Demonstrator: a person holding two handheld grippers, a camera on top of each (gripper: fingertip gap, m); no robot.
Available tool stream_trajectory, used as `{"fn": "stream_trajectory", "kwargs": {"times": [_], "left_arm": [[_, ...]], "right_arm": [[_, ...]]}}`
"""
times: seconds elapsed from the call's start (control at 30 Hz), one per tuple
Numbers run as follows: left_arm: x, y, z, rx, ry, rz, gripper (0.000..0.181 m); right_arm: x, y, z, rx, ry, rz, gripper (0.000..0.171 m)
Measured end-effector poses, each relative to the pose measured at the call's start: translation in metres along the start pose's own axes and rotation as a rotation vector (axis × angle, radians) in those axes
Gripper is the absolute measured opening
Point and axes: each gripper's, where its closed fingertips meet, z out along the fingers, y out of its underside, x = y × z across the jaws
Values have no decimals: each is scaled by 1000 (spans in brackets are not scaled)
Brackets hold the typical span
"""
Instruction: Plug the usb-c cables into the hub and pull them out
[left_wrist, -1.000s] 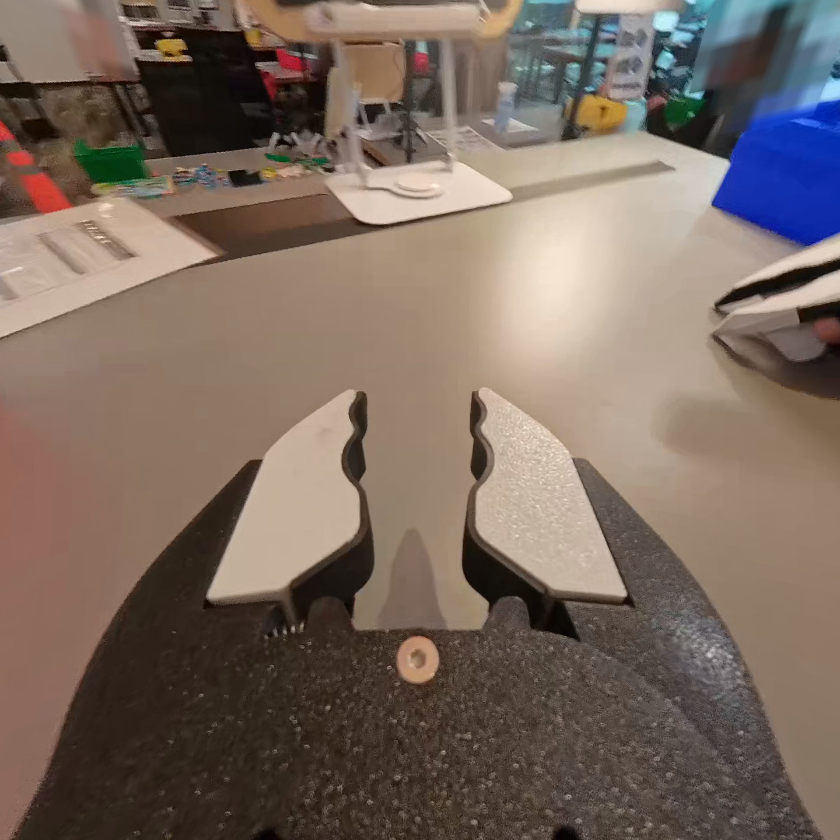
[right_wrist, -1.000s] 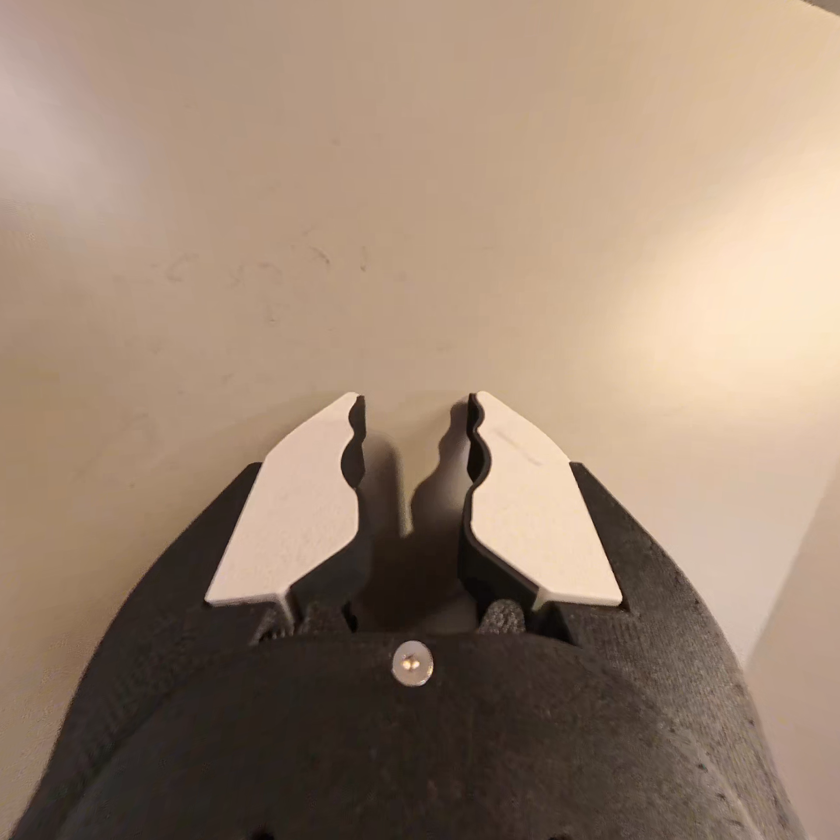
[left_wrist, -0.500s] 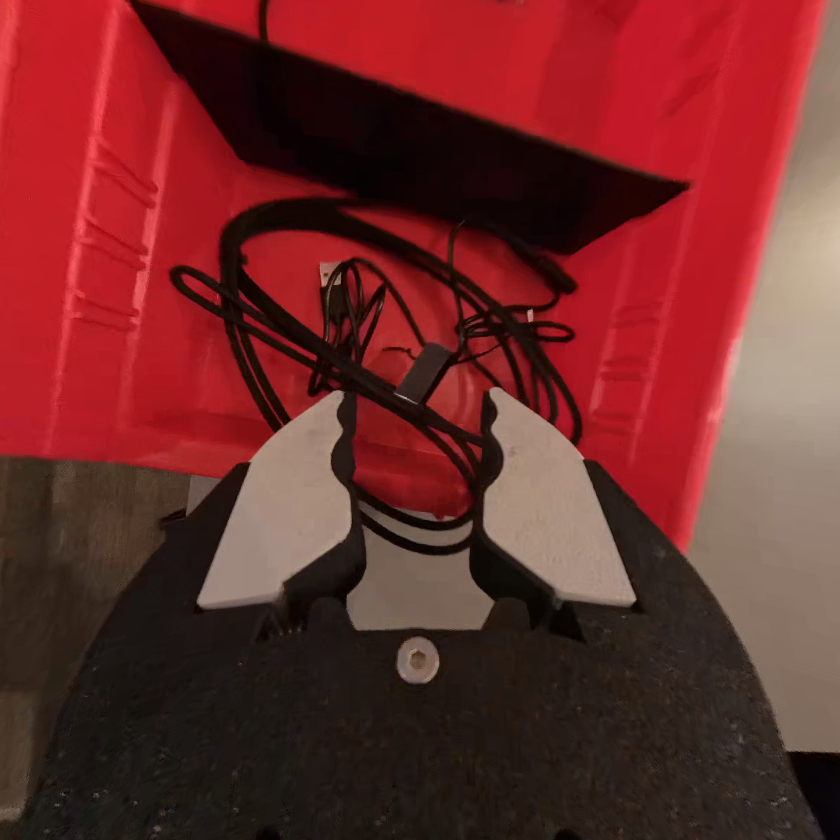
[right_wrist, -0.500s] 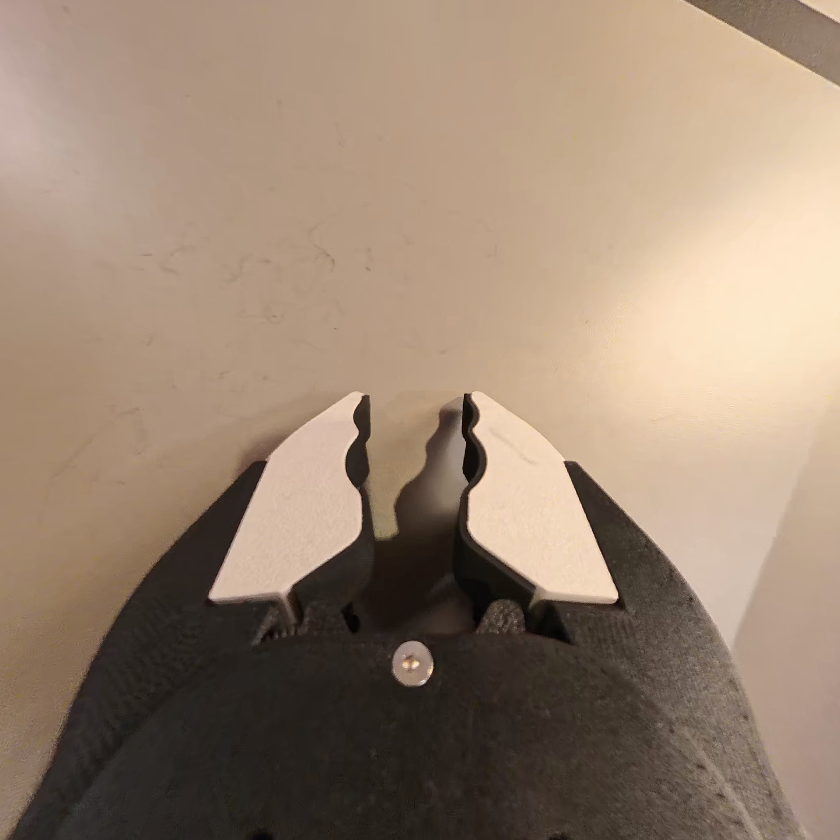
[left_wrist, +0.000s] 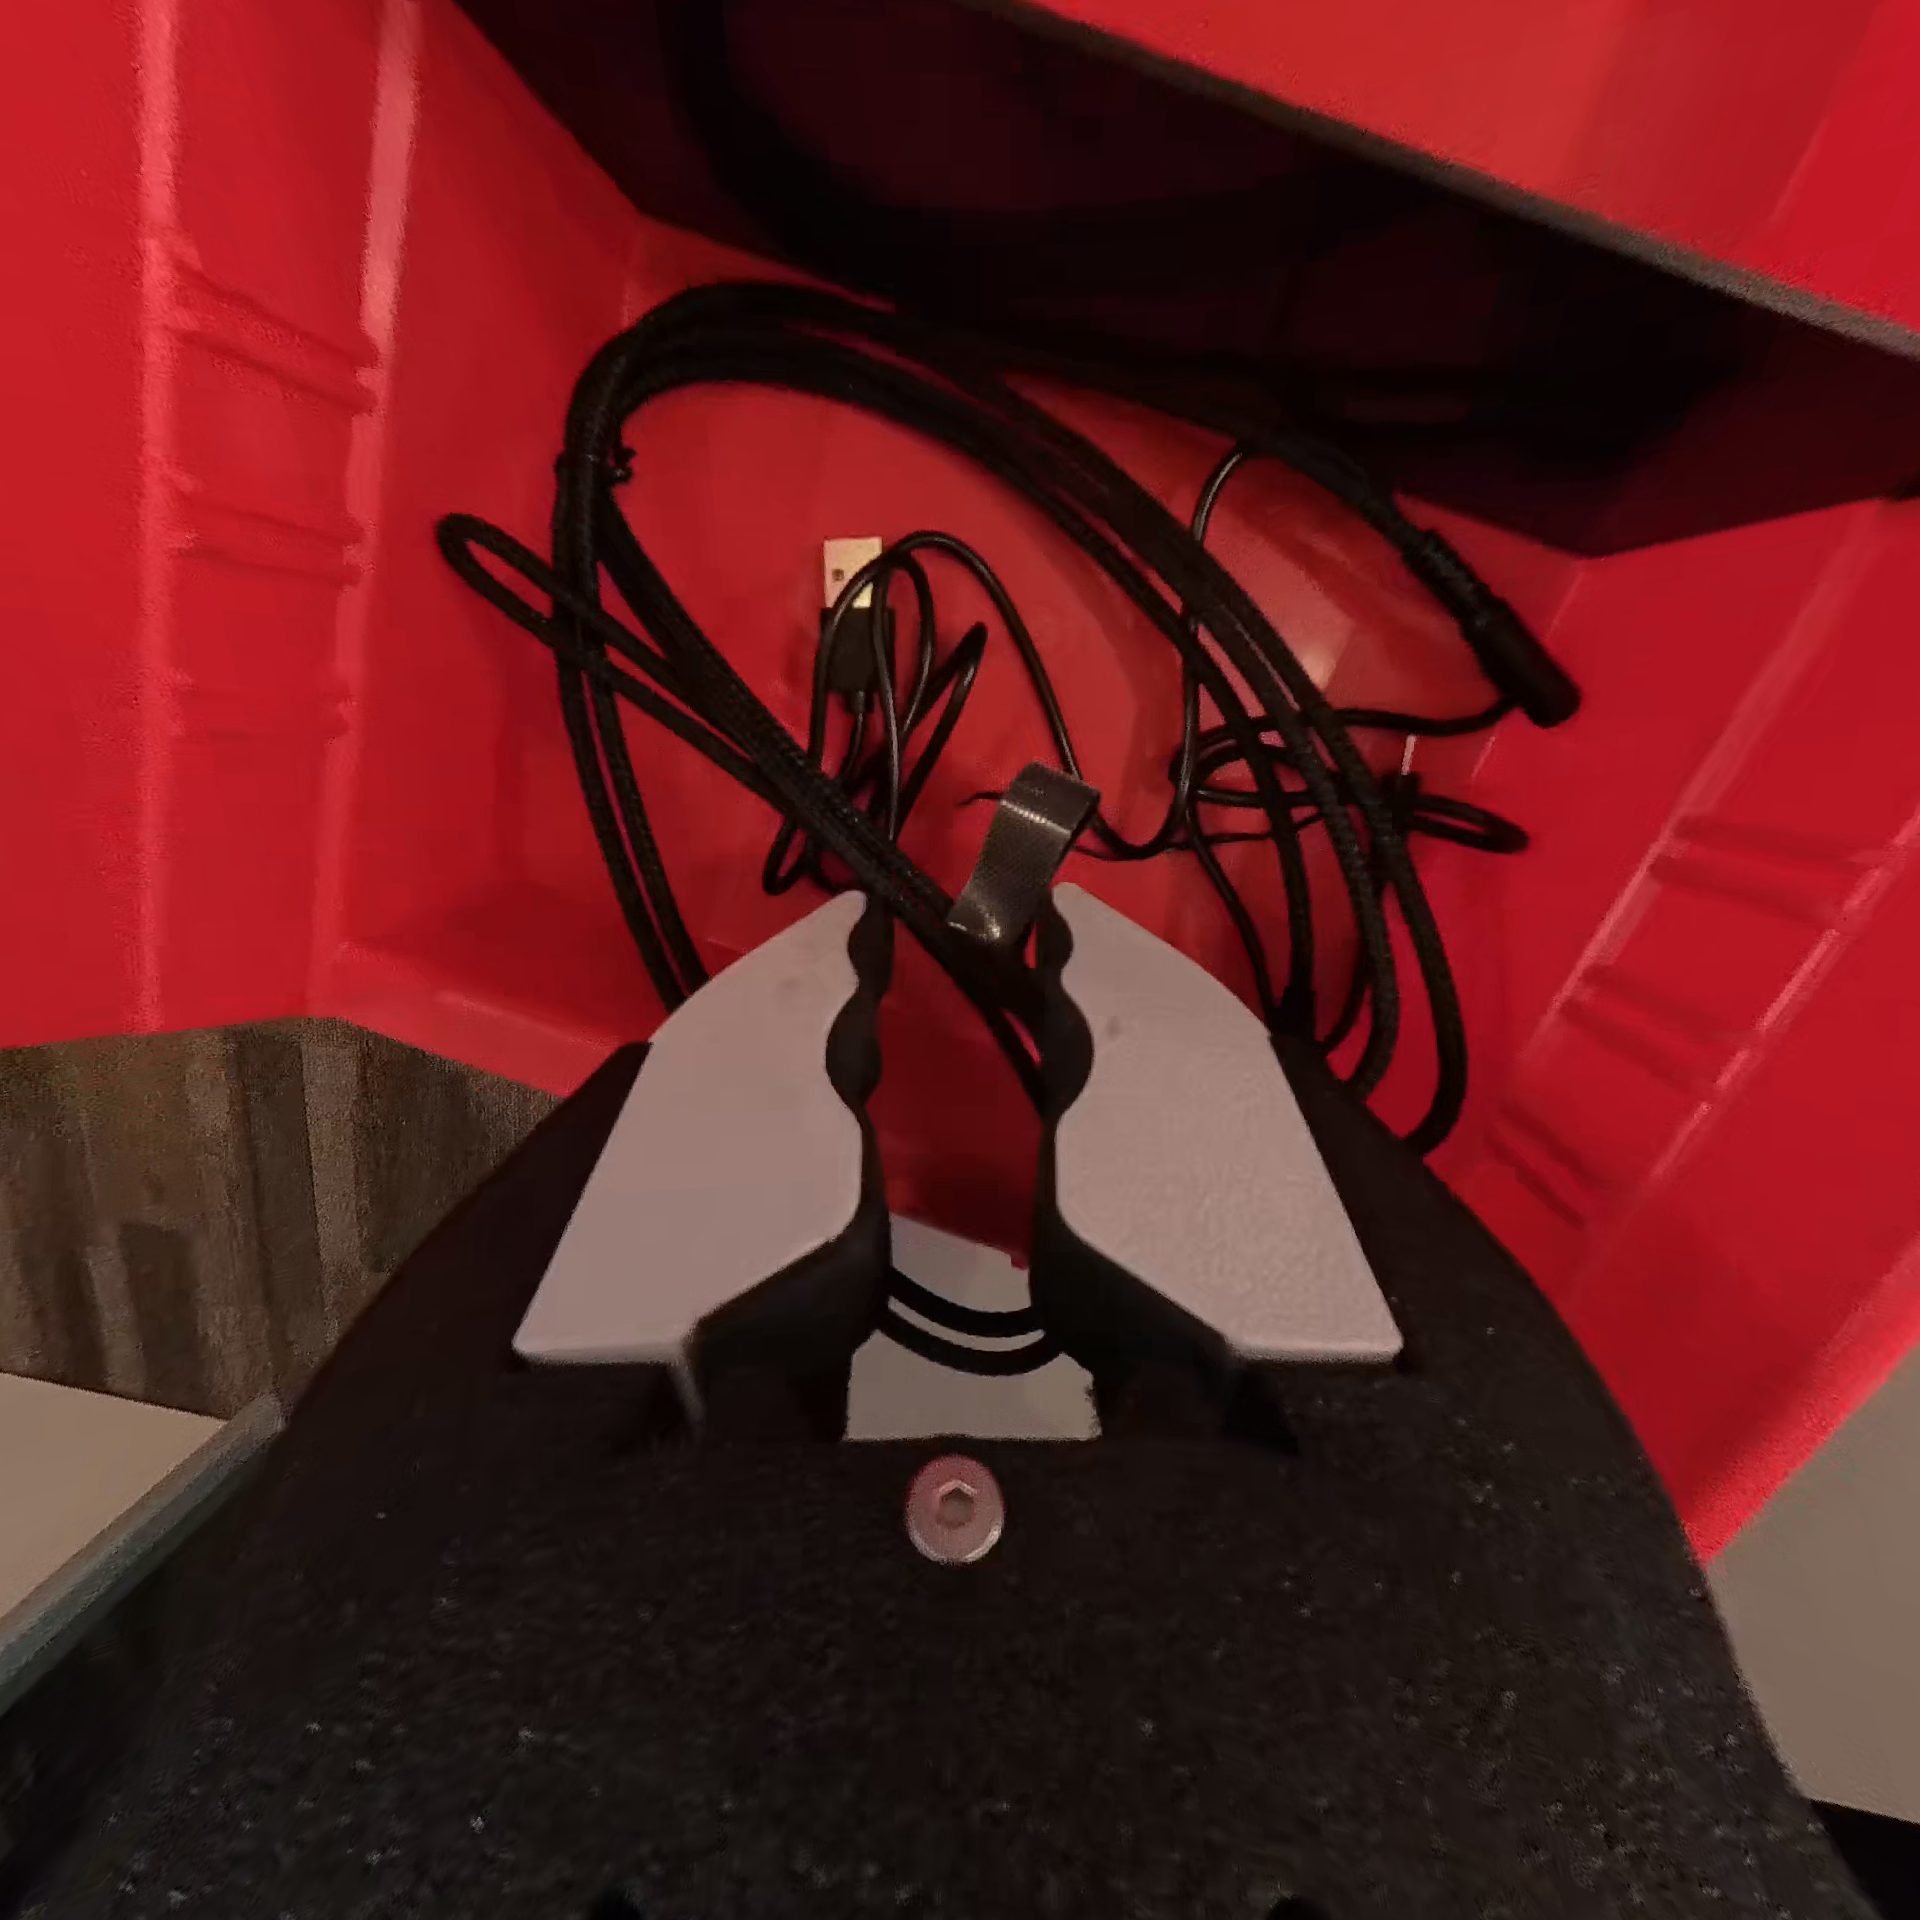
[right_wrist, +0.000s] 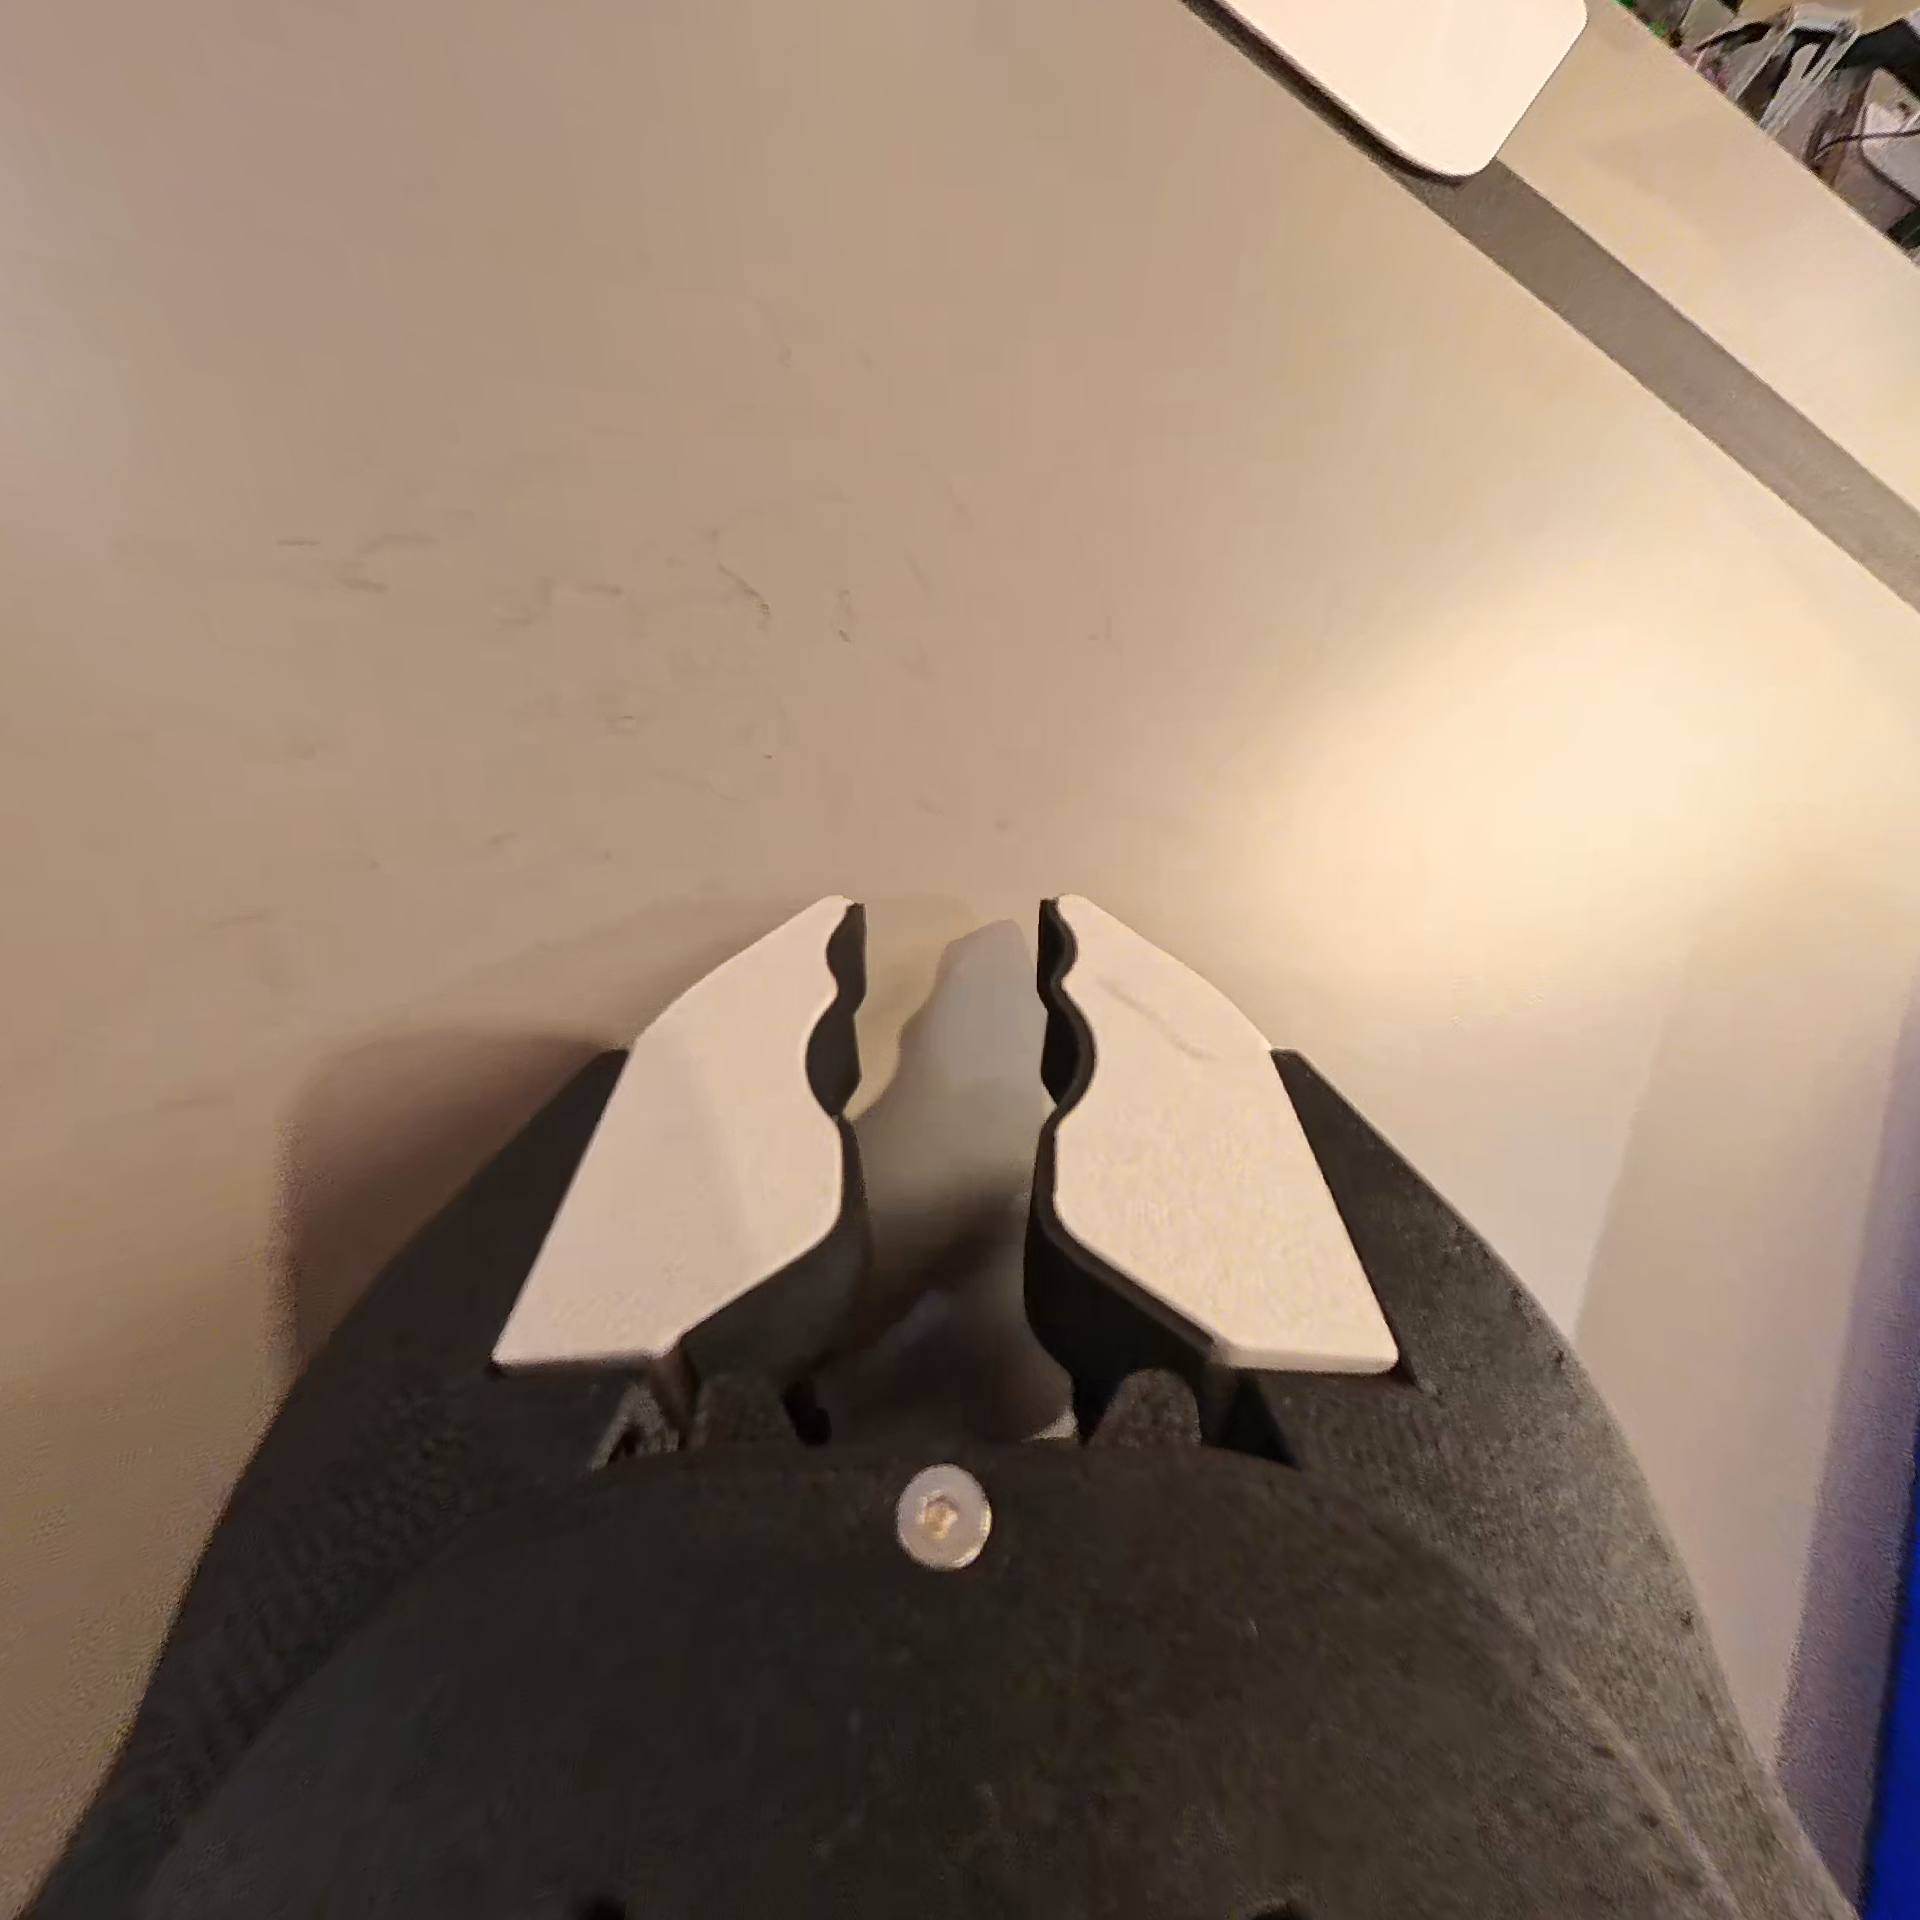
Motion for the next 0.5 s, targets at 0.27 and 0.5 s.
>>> {"fn": "stream_trajectory", "kwargs": {"times": [0.27,0.5], "left_arm": [[-13,-15,-60,237,-56,-11,21],[-7,-48,-187,635,-169,42,20]], "right_arm": [[-2,0,1,-7,-32,11,28],[-4,1,4,-18,-83,36,27]]}}
